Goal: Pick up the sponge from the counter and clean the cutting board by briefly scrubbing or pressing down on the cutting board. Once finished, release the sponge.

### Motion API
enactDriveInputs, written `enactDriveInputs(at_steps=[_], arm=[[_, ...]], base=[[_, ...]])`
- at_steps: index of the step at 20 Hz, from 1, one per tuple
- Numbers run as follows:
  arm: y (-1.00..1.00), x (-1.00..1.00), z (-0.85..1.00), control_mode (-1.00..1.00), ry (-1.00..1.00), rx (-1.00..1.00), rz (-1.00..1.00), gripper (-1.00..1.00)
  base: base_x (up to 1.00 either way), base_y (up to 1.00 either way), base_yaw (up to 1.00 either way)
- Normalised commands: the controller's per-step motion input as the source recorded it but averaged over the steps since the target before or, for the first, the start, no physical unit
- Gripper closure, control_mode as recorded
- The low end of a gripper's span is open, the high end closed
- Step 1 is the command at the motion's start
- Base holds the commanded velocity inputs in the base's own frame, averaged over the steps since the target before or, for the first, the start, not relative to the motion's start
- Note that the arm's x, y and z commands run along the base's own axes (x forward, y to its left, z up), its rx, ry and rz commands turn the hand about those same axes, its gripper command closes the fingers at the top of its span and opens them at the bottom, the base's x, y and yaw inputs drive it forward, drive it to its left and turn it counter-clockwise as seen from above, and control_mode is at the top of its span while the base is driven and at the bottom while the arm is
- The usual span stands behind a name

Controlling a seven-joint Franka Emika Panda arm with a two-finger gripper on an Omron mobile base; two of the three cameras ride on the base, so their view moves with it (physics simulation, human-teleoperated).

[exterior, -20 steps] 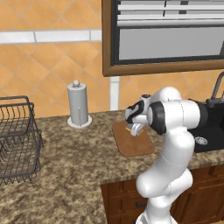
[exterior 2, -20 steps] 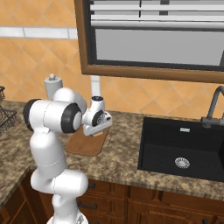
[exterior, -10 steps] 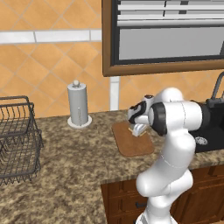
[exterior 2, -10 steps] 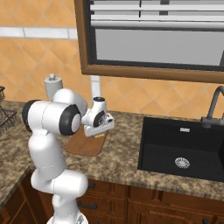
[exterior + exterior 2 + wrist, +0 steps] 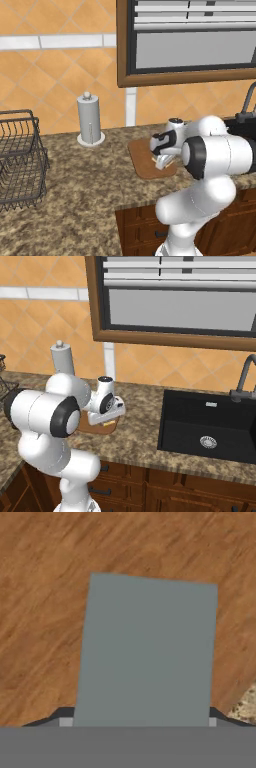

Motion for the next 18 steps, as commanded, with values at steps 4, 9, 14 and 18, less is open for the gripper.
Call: enactDriveInputs(at_steps=[4,9,14,18], arm=[[0.00,-0.99,-0.13,-1.00,0.07,0.00,0.00,1.00],[0.05,-0.52,-0.15,-1.00,0.02,0.00,0.00,1.00],[0.02,0.38,0.00,-1.00,-0.01,0.00,0.00,1.00],[0.02,0.60,0.00,-1.00,0.00,0.00,-0.01,1.00]], base=[[0.00,0.00,0.00],[0.00,0.00,0.00],[0.00,0.00,0.00],[0.00,0.00,0.00]])
